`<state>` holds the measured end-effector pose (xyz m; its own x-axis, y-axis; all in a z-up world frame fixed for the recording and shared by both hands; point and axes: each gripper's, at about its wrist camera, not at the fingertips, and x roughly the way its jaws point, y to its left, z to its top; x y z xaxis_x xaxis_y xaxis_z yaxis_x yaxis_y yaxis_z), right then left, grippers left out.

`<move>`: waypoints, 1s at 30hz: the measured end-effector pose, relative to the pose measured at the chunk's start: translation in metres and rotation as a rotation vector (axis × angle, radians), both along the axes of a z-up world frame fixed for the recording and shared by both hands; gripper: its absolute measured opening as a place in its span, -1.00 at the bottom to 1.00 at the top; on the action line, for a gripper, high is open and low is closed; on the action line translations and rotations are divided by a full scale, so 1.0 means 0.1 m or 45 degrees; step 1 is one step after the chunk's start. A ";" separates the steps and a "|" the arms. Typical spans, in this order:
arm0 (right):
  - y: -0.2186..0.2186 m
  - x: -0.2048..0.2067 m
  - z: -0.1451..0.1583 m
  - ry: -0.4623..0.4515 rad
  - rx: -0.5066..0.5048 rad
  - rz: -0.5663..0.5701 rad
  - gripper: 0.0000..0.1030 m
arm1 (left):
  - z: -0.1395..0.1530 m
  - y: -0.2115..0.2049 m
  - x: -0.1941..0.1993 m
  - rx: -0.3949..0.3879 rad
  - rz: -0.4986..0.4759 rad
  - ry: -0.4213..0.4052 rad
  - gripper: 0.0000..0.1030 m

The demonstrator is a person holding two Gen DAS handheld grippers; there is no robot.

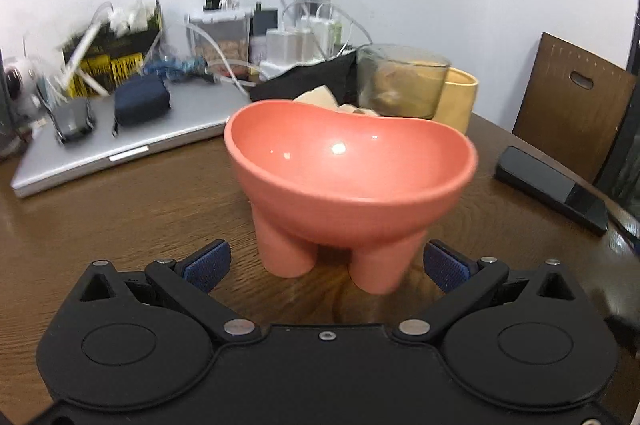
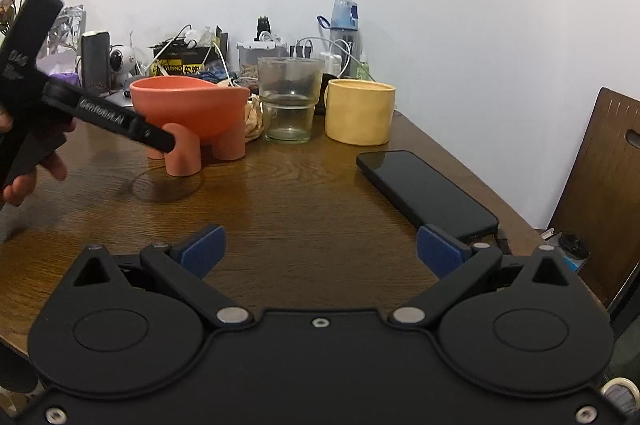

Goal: Clean bowl
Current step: 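Move the left gripper to the pink bowl and grasp its foot, then lift the pink bowl with the left gripper while the right gripper grasps the beige paper towel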

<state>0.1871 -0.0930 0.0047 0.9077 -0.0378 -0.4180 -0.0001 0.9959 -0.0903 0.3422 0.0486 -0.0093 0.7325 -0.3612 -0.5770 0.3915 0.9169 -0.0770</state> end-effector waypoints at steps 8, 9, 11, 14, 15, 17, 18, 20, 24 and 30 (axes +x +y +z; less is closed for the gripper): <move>0.06 0.22 -0.01 0.008 -0.046 0.020 0.98 | -0.13 -0.10 0.25 0.029 -0.074 0.012 1.00; 0.06 0.24 -0.01 0.010 -0.049 0.025 0.98 | -0.15 -0.13 0.27 0.047 -0.076 0.015 1.00; 0.06 0.31 -0.01 0.026 -0.051 0.043 0.98 | -0.19 -0.19 0.30 0.086 -0.081 0.018 1.00; 0.06 0.42 0.00 0.110 -0.022 0.107 0.98 | -0.20 -0.24 0.31 0.117 -0.093 0.006 1.00; 0.07 0.45 -0.01 0.130 -0.022 0.117 0.98 | -0.20 -0.24 0.31 0.116 -0.097 0.007 1.00; 0.08 0.48 -0.03 0.162 -0.011 0.134 0.98 | -0.21 -0.24 0.32 0.115 -0.105 0.010 1.00; 0.08 0.49 -0.04 0.167 -0.011 0.137 0.98 | -0.21 -0.24 0.34 0.114 -0.110 0.011 1.00; 0.10 0.51 -0.07 0.187 -0.008 0.152 0.98 | -0.21 -0.25 0.36 0.114 -0.109 0.014 1.00; 0.10 0.51 -0.11 0.187 0.037 0.155 0.98 | -0.21 -0.29 0.44 0.113 -0.087 0.021 1.00; 0.12 0.50 -0.12 0.175 0.026 0.153 0.98 | -0.19 -0.23 0.45 0.060 -0.037 0.002 0.91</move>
<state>0.2370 -0.0814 -0.0077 0.8395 0.0774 -0.5378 -0.1302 0.9896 -0.0607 0.3873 0.0252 -0.0282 0.7212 -0.3552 -0.5947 0.4183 0.9077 -0.0348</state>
